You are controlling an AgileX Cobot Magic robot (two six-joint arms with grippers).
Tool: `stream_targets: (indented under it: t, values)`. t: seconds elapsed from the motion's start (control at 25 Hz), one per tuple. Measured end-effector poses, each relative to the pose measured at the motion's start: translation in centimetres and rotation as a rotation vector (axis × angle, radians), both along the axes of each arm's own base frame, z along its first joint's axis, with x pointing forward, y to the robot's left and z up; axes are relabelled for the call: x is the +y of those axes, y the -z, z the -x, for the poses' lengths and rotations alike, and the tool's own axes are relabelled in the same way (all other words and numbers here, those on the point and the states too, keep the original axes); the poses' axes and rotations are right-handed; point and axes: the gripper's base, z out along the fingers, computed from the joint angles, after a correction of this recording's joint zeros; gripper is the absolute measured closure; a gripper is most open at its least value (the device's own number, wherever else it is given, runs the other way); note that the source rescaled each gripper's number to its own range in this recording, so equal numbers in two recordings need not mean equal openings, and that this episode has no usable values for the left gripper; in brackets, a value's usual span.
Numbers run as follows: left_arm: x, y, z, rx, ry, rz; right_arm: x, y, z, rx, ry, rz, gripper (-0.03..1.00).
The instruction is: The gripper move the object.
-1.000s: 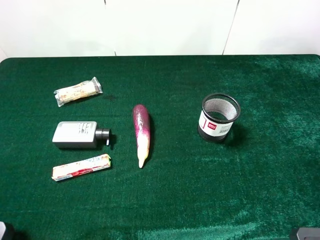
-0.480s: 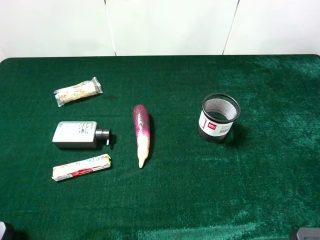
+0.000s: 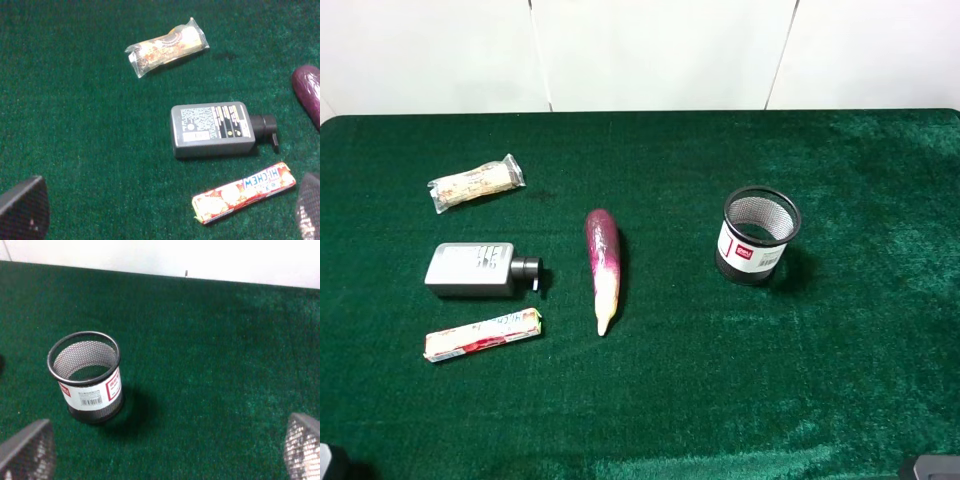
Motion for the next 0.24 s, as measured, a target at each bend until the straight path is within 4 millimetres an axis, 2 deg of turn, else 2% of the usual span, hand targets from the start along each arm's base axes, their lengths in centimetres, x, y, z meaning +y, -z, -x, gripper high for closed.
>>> stream_targets:
  t: [0.24]
  values:
    - [0.0, 0.0, 0.0, 0.0, 0.0, 0.0, 0.0, 0.0, 0.0, 0.0, 0.0, 0.0, -0.03]
